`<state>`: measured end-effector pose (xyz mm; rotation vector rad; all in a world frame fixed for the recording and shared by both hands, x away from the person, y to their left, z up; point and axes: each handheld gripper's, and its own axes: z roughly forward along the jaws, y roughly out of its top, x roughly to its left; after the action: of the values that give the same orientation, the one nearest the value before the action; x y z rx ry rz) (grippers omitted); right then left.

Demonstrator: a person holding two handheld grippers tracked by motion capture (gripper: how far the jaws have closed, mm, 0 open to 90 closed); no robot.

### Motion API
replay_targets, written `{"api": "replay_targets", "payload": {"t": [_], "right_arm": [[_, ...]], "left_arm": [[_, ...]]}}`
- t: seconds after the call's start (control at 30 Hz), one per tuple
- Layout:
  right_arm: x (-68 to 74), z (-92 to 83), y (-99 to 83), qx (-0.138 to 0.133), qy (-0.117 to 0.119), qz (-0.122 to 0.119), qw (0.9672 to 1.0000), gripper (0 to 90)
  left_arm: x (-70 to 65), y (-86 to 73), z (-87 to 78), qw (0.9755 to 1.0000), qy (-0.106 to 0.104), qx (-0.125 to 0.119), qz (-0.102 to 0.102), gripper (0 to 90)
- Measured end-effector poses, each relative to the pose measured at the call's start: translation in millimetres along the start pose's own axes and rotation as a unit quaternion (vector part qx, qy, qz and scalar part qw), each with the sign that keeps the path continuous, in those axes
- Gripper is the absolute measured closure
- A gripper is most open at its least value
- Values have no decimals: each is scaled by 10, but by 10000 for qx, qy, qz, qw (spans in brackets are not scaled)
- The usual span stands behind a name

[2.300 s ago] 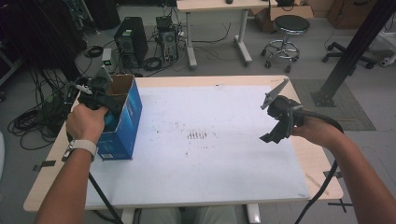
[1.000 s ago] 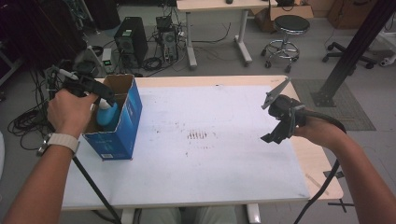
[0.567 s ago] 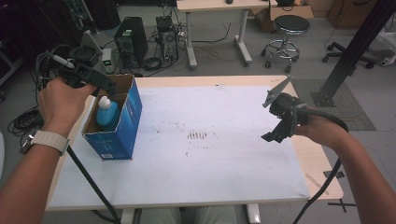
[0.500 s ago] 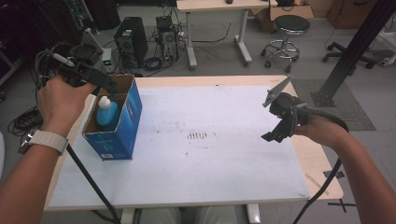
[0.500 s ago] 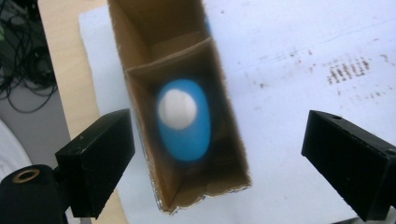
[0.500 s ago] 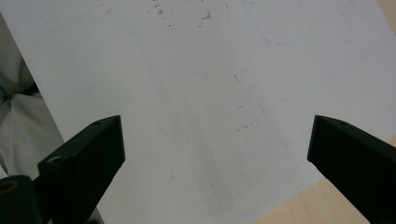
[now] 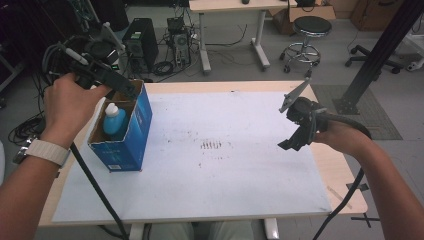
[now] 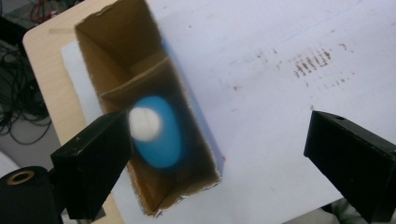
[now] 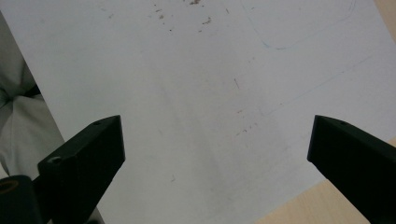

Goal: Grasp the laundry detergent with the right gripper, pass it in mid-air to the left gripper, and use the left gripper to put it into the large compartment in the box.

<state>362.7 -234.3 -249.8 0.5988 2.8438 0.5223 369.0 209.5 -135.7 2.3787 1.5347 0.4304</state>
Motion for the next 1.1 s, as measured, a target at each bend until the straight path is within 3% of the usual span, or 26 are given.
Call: {"api": "replay_targets", "payload": {"t": [0.53, 0.87, 1.1], "right_arm": [[-8, 7, 94, -15, 36, -29, 10000, 37], [-9, 61, 175, 27, 57, -86, 9999, 37], [-23, 73, 241, -5, 78, -117, 9999, 37]], "left_arm": [[-270, 51, -39, 9973, -310, -13, 664, 67], [-488, 98, -32, 9919, -514, -5, 1159, 66], [-668, 134, 14, 9864, -579, 47, 1538, 65]]}}
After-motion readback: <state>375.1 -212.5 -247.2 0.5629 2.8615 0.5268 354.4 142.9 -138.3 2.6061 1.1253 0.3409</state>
